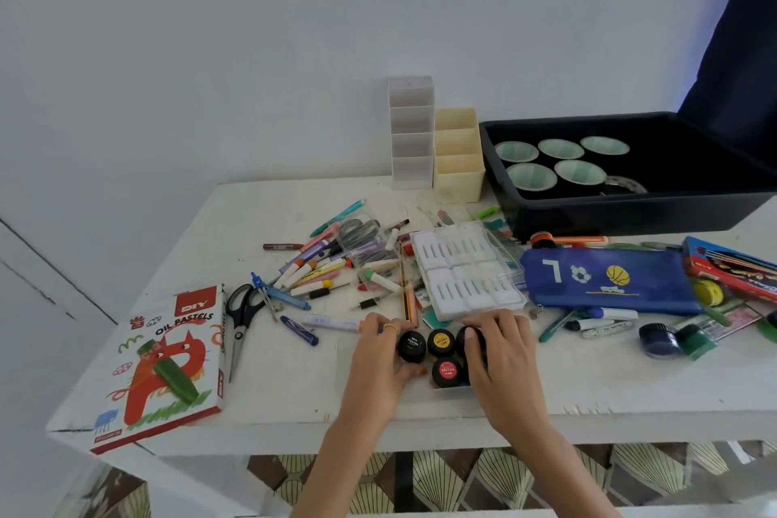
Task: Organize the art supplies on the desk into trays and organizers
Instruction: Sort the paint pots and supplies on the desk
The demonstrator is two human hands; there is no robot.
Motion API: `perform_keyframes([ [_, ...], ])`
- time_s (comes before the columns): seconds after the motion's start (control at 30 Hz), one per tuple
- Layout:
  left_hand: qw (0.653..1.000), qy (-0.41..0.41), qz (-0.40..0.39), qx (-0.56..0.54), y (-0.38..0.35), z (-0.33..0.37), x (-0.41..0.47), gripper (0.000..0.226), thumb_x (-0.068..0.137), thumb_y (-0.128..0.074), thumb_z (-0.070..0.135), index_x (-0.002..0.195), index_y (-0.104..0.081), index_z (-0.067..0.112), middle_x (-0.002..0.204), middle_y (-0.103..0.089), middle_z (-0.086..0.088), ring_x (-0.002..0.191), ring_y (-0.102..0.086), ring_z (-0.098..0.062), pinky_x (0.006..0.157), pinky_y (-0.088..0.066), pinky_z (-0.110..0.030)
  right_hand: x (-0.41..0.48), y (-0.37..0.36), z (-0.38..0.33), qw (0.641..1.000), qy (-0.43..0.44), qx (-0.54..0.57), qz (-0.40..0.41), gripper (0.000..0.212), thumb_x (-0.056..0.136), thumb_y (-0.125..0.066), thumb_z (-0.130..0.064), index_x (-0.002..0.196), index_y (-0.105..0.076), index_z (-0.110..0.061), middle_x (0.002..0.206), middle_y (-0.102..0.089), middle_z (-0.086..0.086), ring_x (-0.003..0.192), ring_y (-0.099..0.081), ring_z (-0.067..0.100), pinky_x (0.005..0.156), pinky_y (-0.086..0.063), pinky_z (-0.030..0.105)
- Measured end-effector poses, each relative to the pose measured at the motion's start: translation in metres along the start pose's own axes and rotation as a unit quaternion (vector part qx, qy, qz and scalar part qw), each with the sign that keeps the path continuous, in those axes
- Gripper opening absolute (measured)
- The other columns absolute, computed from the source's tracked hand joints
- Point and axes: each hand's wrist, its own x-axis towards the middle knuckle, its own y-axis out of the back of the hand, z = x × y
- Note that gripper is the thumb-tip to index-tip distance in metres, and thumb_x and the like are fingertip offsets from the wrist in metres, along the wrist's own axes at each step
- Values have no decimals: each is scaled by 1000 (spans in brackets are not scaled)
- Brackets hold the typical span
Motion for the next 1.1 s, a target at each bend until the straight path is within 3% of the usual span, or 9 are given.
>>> perform_keyframes([
  [0.13, 998, 3, -26, 55, 8, 5, -6, 63, 82, -69, 16, 136, -40, 24, 130, -34, 3, 121, -43, -11, 104, -35, -20, 7, 13, 5, 978, -115, 173, -14, 19, 88, -54, 0, 94, -65, -15, 94, -58, -5, 93, -52, 11, 83, -36, 6],
  [0.2, 994, -24, 2, 110, 10, 15, -8, 57, 89, -60, 13, 139, -36, 25, 133, -33, 5, 126, -36, -9, 100, -31, -17, 8, 24, 11, 974, -124, 186, 22, 26, 84, -56, 8, 92, -68, -14, 94, -61, -6, 95, -55, 7, 84, -36, 3],
  [0.4, 994, -98, 31, 40, -21, 71, 3, 36, 95, -46, 11, 128, -47, 25, 127, -38, 15, 123, -37, -3, 91, -30, -2, 3, 54, 44, 973, -157, 150, 82, 30, 80, -57, 11, 93, -68, -13, 95, -61, -5, 94, -54, 9, 84, -36, 5],
  [0.5, 991, -133, -6, 0, -49, 96, 8, 33, 94, -49, 13, 124, -52, 26, 122, -43, 14, 117, -44, -2, 98, -41, -19, -1, 66, 70, 972, -189, 79, 113, 29, 79, -59, 10, 95, -66, -13, 94, -57, -3, 93, -46, 13, 77, -36, 13],
  [0.6, 986, -158, -43, -35, -80, 118, 13, 26, 92, -52, 12, 113, -58, 26, 111, -48, 15, 104, -48, 1, 89, -42, -16, -5, 81, 101, 954, -250, 45, 161, 30, 79, -57, 10, 99, -64, -11, 98, -56, 5, 94, -44, 19, 76, -36, 27],
  [0.67, 984, -150, -67, -67, -101, 129, 17, 19, 92, -53, 14, 107, -60, 24, 106, -52, 13, 95, -52, 0, 82, -44, -15, -7, 92, 121, 943, -282, 34, 176, 32, 79, -55, 12, 102, -63, -9, 101, -56, 8, 94, -38, 15, 78, -34, 28],
  [0.77, 983, -119, -106, -87, -134, 145, 26, 17, 92, -54, 24, 107, -61, 21, 103, -57, 5, 90, -54, -4, 75, -43, -14, -11, 107, 150, 946, -295, 0, 137, 42, 76, -61, 10, 112, -62, -12, 110, -55, 12, 102, -38, 19, 83, -35, 30],
  [0.9, 982, -89, -153, -73, -170, 167, 38, 33, 92, -55, 31, 122, -53, 18, 114, -56, 0, 101, -55, -11, 88, -45, -23, -15, 114, 176, 956, -293, -5, 33, 51, 78, -66, -1, 125, -56, -18, 123, -48, 10, 116, -38, 24, 94, -32, 28],
  [1.1, 988, -62, -141, 9, -201, 188, 44, 44, 96, -45, 37, 131, -45, 11, 129, -48, -6, 121, -45, -21, 96, -39, -29, -21, 106, 188, 961, -275, 32, 19, 49, 80, -65, -1, 125, -56, -17, 112, -53, 8, 106, -47, 25, 86, -35, 22],
])
